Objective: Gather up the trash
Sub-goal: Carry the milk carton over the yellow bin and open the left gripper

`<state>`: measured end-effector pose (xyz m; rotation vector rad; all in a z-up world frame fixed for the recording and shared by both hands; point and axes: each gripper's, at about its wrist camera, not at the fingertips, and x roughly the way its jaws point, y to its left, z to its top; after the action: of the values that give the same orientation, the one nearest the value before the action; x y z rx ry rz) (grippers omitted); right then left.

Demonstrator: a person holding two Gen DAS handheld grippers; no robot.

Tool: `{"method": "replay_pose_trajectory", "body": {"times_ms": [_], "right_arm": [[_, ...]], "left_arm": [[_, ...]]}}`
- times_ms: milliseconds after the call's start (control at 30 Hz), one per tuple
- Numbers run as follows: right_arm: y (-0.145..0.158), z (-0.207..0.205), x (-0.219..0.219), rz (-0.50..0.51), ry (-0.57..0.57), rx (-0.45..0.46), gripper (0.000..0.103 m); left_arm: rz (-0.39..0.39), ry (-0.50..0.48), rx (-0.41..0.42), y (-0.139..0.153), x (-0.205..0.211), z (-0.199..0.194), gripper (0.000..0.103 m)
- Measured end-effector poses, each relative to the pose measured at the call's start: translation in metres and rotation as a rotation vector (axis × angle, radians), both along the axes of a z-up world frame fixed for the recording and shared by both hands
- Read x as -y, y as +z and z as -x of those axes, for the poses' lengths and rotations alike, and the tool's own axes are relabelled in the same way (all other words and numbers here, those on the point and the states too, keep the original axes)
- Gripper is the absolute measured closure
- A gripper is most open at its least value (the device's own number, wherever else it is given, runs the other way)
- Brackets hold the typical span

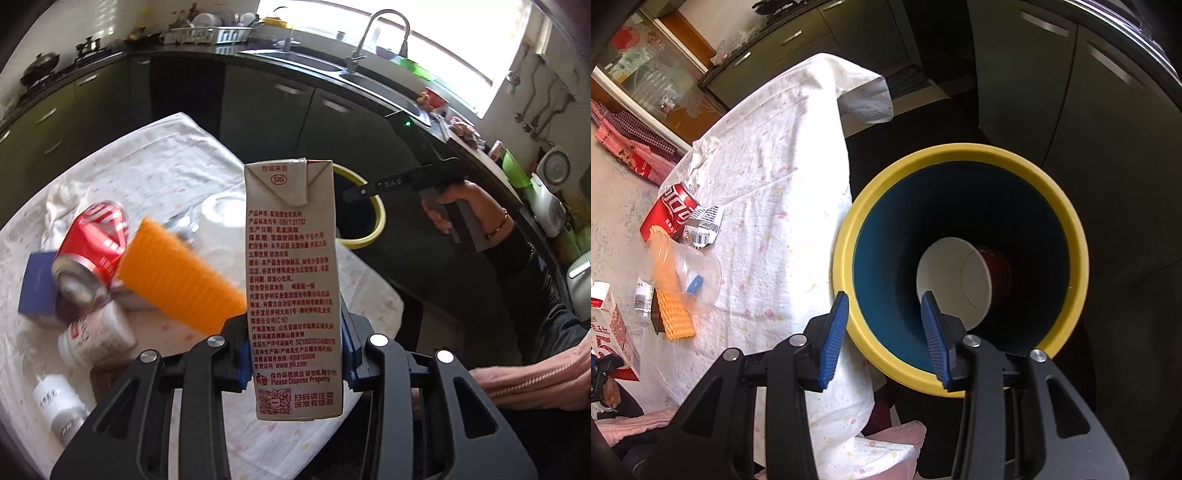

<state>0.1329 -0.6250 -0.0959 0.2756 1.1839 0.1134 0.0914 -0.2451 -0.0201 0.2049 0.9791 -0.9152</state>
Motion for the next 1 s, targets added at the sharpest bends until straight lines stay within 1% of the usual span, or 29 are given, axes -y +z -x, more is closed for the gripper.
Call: {"method": "replay_pose_trajectory", "body": {"times_ms": [100,267,333,433,600,667,700,767,800,833,933,967,1000], "right_arm": [[0.009,0.018,0.018,0.019,-0.033,0.025,0.064],[0.012,0.046,0.046,0.046,-0.09,0.052,0.064],[0.011,0.056,0.059,0.042,-0.109,0.058,0.064],[0.005,0.064,0.073,0.029,-0.128,0.06,0.064],[-0.007,0.067,0.088,0.008,-0.143,0.058,0.064],[-0.011,0.066,0.091,-0.003,-0.142,0.055,0.064],[-0.013,0.065,0.092,-0.007,-0.141,0.053,0.064],[-0.015,0.066,0.094,-0.018,-0.139,0.054,0.064],[-0.015,0.067,0.095,-0.021,-0.141,0.056,0.064],[-0.015,0.067,0.095,-0.023,-0.143,0.058,0.064],[-0.015,0.068,0.097,-0.027,-0.144,0.064,0.063],[-0.015,0.068,0.096,-0.028,-0.141,0.066,0.063],[-0.014,0.068,0.094,-0.031,-0.136,0.067,0.063]], "left_arm": [[0.016,-0.076,-0.003,0.002,0.051,-0.011,0.067],[-0.004,-0.136,-0.045,-0.012,0.136,-0.039,0.067],[-0.025,-0.139,-0.037,-0.022,0.161,-0.044,0.067],[-0.063,-0.14,-0.068,-0.042,0.2,-0.058,0.067],[-0.128,-0.105,-0.099,-0.077,0.241,-0.078,0.067],[-0.158,-0.094,-0.111,-0.088,0.254,-0.084,0.067],[-0.174,-0.094,-0.123,-0.096,0.255,-0.085,0.067],[-0.198,-0.077,-0.139,-0.103,0.255,-0.088,0.057],[-0.198,-0.062,-0.129,-0.102,0.255,-0.089,0.042],[-0.191,-0.051,-0.112,-0.099,0.255,-0.088,0.035],[-0.149,-0.033,-0.036,-0.079,0.24,-0.077,0.034],[-0.117,-0.03,-0.013,-0.068,0.23,-0.071,0.033],[-0.087,-0.026,0.001,-0.059,0.22,-0.066,0.03]]}}
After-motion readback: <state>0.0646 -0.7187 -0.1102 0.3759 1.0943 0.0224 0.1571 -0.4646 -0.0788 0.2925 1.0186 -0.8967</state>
